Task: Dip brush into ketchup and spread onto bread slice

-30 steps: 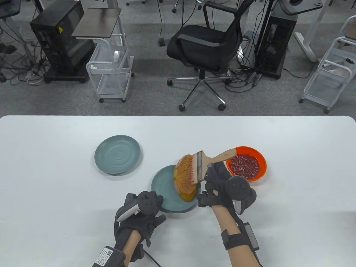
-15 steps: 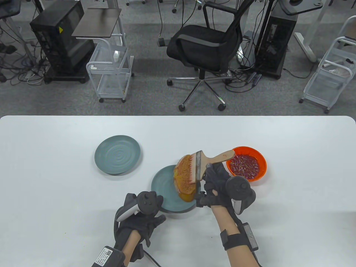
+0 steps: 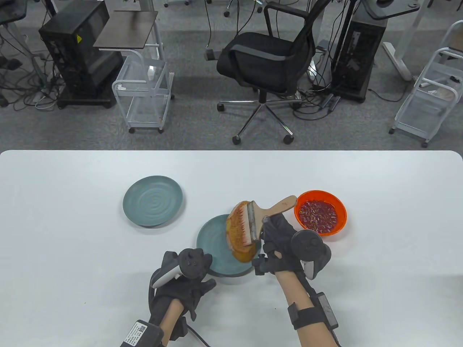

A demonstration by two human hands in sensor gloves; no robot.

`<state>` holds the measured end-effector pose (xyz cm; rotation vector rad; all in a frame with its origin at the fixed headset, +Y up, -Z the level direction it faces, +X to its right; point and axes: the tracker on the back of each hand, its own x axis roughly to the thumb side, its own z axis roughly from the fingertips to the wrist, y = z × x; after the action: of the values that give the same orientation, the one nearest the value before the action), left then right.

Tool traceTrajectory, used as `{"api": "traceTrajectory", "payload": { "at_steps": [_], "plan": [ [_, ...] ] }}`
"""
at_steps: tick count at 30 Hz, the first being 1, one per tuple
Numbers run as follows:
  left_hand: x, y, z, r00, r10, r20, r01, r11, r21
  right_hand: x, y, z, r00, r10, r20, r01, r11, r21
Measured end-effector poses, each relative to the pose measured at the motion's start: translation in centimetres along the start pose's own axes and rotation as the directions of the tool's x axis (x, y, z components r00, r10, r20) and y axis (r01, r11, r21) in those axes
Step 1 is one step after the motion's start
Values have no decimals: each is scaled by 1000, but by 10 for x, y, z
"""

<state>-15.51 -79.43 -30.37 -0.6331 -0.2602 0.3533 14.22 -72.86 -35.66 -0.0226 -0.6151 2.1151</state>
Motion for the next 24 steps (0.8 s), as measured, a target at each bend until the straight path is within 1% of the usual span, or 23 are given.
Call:
{"api": "traceTrajectory", "payload": {
  "at_steps": [2, 4, 7, 9, 11, 12, 14, 16, 20, 21, 22, 24],
  "plan": [
    [0, 0, 0, 1000, -5, -4, 5, 1000, 0, -1, -11, -2, 1000, 18, 15, -17, 999, -47],
    [0, 0, 0, 1000, -5, -6, 5, 1000, 0, -1, -14, -2, 1000, 8, 8, -8, 999, -50],
    [0, 0, 0, 1000, 5, -7, -5, 1000, 2, -2, -8, 0, 994, -97, -58, 96, 995, -16],
    [0, 0, 0, 1000, 8, -8, -8, 1000, 4, -3, 1, 2, 984, -150, -95, 154, 987, 38],
    [0, 0, 0, 1000, 8, -10, -8, 1000, 3, -4, 7, 3, 980, -160, -120, 170, 982, 78],
    [0, 0, 0, 1000, 7, -11, -7, 1000, 2, -4, 9, 4, 983, -140, -121, 153, 983, 100],
    [0, 0, 1, 1000, 8, -10, -8, 1000, 2, -5, 7, 3, 992, -92, -90, 100, 991, 91],
    [-1, 0, 1, 1000, 11, -9, -11, 1000, 3, -6, -2, -1, 999, -23, -40, 25, 998, 54],
    [0, 1, 1, 1000, 6, -12, -6, 1000, 2, 1, -17, -6, 999, 46, 12, -46, 999, -19],
    [0, 1, 1, 1000, 4, -13, -4, 1000, 2, 2, -18, -6, 998, 55, 20, -54, 998, -22],
    [-1, 1, 1, 1000, 1, -13, -1, 1000, 2, 2, -18, -7, 999, 46, 20, -46, 999, -13],
    [-1, 1, 1, 1000, 5, -12, -5, 1000, 2, 0, -11, -4, 998, -59, -25, 60, 997, 40]
  ]
}}
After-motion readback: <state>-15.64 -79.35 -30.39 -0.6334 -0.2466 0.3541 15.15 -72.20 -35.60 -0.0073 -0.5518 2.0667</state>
